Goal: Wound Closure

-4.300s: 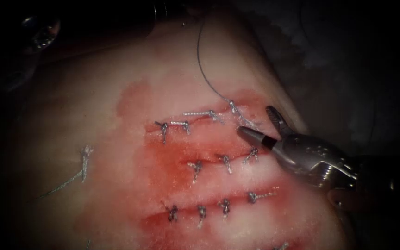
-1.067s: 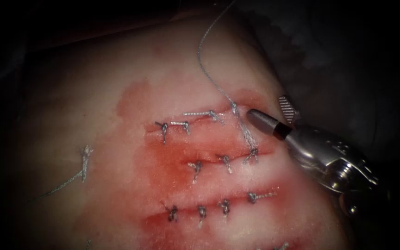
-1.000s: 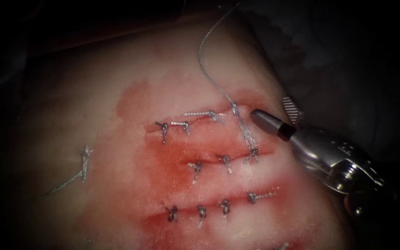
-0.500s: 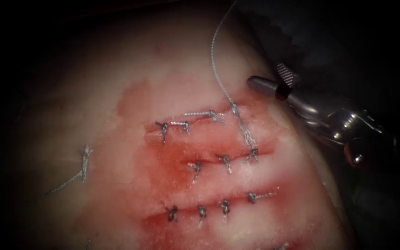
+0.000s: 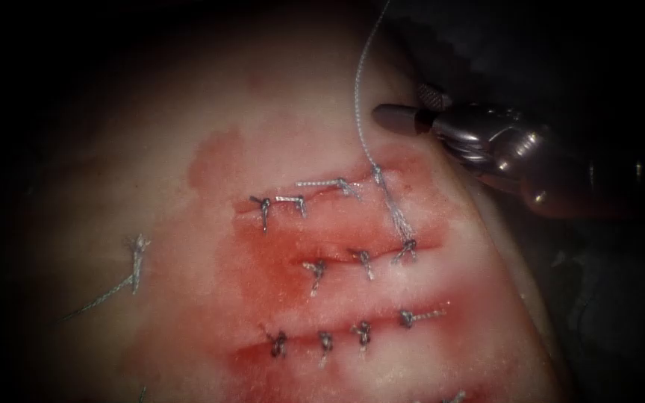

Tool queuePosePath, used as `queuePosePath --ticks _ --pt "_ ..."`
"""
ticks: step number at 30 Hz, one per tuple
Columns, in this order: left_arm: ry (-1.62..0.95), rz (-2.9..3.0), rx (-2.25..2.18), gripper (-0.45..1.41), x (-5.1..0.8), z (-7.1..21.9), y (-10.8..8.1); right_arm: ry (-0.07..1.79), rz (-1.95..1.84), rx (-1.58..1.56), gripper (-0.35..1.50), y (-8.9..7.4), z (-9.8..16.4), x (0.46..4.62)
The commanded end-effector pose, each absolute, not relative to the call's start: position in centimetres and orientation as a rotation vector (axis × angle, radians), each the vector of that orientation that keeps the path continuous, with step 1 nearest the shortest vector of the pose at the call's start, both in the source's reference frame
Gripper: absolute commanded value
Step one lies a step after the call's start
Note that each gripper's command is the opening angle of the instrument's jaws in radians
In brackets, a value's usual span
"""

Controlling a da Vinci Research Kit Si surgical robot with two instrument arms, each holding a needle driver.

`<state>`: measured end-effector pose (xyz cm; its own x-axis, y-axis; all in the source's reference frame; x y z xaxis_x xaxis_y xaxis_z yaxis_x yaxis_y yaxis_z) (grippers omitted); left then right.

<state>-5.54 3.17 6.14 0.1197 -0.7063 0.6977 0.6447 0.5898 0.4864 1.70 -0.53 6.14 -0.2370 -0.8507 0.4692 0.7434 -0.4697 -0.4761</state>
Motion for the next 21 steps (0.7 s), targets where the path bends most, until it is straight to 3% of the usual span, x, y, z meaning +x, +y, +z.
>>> queuePosePath --ticks 1,21 --pt "-1.072 -0.989 0.064 -0.45 -5.58 6.09 3.32 0.199 -1.894 -0.853 1.21 -0.52 6.2 1.84" --pt "-1.094 -1.018 0.038 -0.45 -5.58 5.8 3.34 0.249 -1.871 -0.893 1.25 -0.64 6.55 2.11"
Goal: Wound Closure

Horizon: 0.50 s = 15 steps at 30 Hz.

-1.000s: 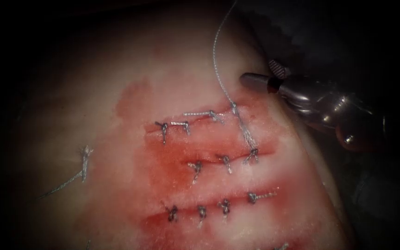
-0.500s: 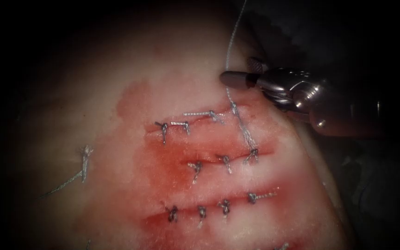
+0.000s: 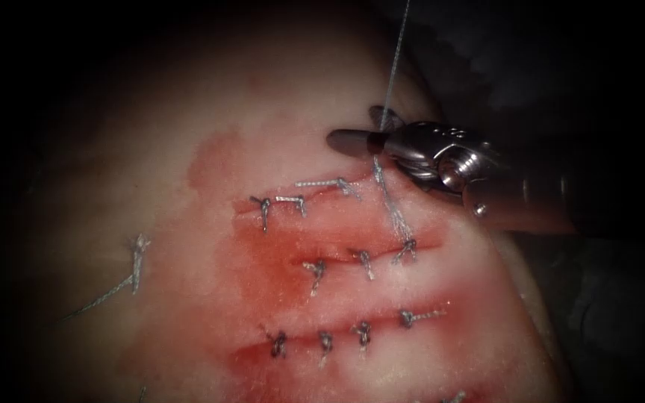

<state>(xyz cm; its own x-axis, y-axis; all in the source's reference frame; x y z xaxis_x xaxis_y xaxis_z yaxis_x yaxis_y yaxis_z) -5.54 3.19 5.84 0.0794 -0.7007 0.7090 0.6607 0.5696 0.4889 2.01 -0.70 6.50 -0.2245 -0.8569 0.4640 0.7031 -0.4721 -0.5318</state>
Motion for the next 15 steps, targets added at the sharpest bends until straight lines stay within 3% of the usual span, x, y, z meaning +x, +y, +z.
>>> queuePosePath --ticks 1,15 --pt "-1.094 -1.018 0.038 -0.45 -5.59 5.8 3.33 0.249 -1.871 -0.893 1.25 -0.62 6.56 2.11" --pt "-1.094 -1.018 0.039 -0.45 -5.59 5.78 3.32 0.23 -1.84 -0.917 1.13 -0.56 6.68 2.2"
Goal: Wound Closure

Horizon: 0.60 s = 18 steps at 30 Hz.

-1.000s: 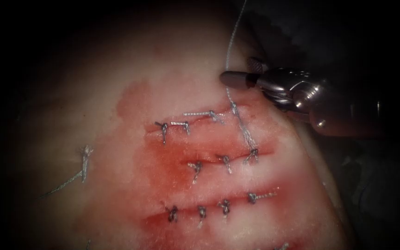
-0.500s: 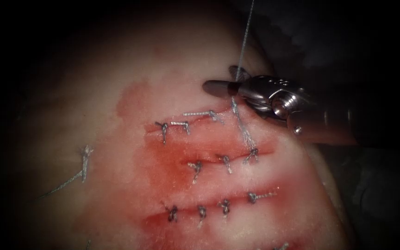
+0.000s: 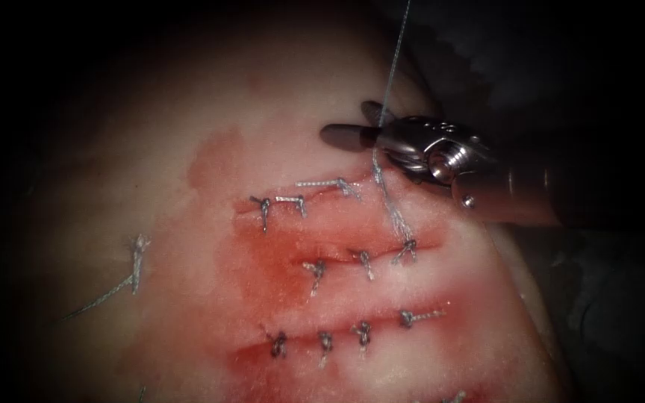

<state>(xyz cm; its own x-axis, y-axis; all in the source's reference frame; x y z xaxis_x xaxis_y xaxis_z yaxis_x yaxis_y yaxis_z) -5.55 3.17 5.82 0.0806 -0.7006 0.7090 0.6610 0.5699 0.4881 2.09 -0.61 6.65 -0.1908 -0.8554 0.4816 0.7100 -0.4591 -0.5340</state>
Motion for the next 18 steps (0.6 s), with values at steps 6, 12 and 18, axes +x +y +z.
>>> queuePosePath --ticks 6,12,18 --pt "-1.094 -1.018 0.04 -0.45 -5.58 5.77 3.31 0.224 -1.837 -0.916 1.11 -0.55 6.7 2.25" --pt "-1.095 -1.018 0.04 -0.45 -5.58 5.76 3.31 0.224 -1.833 -0.917 0.93 -0.55 6.75 2.26" --pt "-1.095 -1.018 0.04 -0.45 -5.59 5.76 3.3 0.222 -1.824 -0.919 0.74 -0.57 6.83 2.27"
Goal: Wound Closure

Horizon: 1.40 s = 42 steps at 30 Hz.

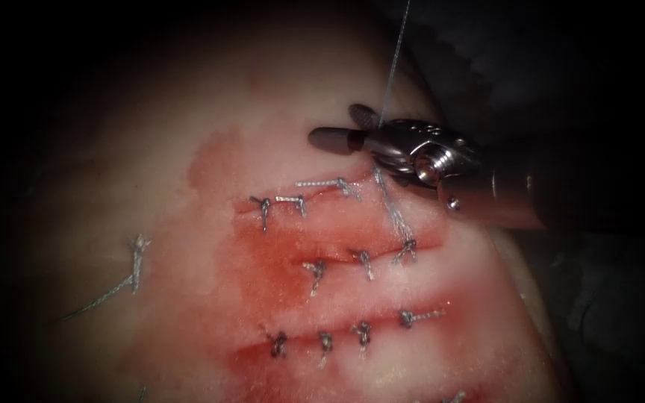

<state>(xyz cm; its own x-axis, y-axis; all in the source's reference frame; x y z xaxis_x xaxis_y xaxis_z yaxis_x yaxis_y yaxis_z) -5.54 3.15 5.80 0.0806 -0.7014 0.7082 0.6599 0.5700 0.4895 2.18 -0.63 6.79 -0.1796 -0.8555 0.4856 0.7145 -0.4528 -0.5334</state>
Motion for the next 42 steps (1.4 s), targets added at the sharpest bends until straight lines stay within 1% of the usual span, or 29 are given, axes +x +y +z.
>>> queuePosePath --ticks 1,2,3,4,5,10,15,23,25,27,29,30,31,34,39,42 --pt "-1.094 -1.018 0.04 -0.45 -5.59 5.76 3.3 0.231 -1.801 -0.916 0.61 -0.56 6.83 2.27" --pt "-1.093 -1.02 0.037 -0.45 -5.59 5.76 3.3 0.238 -1.785 -0.911 0.41 -0.55 6.84 2.27" --pt "-1.093 -1.02 0.037 -0.45 -5.59 5.76 3.3 0.241 -1.78 -0.909 0.15 -0.54 6.85 2.27" --pt "-1.093 -1.02 0.037 -0.45 -5.59 5.76 3.3 0.243 -1.776 -0.908 -0.18 -0.54 6.86 2.27" --pt "-1.093 -1.02 0.037 -0.45 -5.59 5.76 3.3 0.248 -1.765 -0.906 -0.33 -0.54 6.86 2.27" --pt "-1.093 -1.02 0.037 -0.45 -5.59 5.76 3.29 0.264 -1.738 -0.907 -0.35 -0.55 6.88 2.27" --pt "-1.093 -1.019 0.036 -0.45 -5.59 5.76 3.29 0.35 -1.741 -0.94 -0.35 -0.55 6.89 2.27" --pt "-1.093 -1.015 0.032 -0.45 -5.58 5.75 3.29 0.336 -1.733 -0.934 -0.35 -0.55 6.91 2.23" --pt "-1.093 -1.015 0.032 -0.45 -5.58 5.75 3.29 0.256 -1.763 -0.931 0.26 -0.55 6.92 2.25" --pt "-1.093 -1.015 0.032 -0.45 -5.58 5.75 3.29 0.171 -1.795 -0.923 0.64 -0.56 6.92 2.27" --pt "-1.093 -1.015 0.032 -0.45 -5.58 5.75 3.29 0.158 -1.788 -0.917 0.78 -0.57 6.92 2.29" --pt "-1.093 -1.015 0.032 -0.45 -5.58 5.75 3.29 0.149 -1.795 -0.917 0.98 -0.57 6.92 2.3" --pt "-1.092 -1.015 0.032 -0.45 -5.58 5.75 3.29 0.139 -1.809 -0.924 1.13 -0.57 6.92 2.31" --pt "-1.092 -1.015 0.032 -0.45 -5.58 5.75 3.29 0.134 -1.802 -0.935 1.19 -0.58 6.92 2.34" --pt "-1.092 -1.016 0.032 -0.45 -5.58 5.75 3.29 0.129 -1.796 -0.939 1.16 -0.57 6.93 2.38" --pt "-1.09 -1.019 0.027 -0.45 -5.56 5.73 3.3 0.125 -1.792 -0.948 1.23 -0.58 6.92 2.36"
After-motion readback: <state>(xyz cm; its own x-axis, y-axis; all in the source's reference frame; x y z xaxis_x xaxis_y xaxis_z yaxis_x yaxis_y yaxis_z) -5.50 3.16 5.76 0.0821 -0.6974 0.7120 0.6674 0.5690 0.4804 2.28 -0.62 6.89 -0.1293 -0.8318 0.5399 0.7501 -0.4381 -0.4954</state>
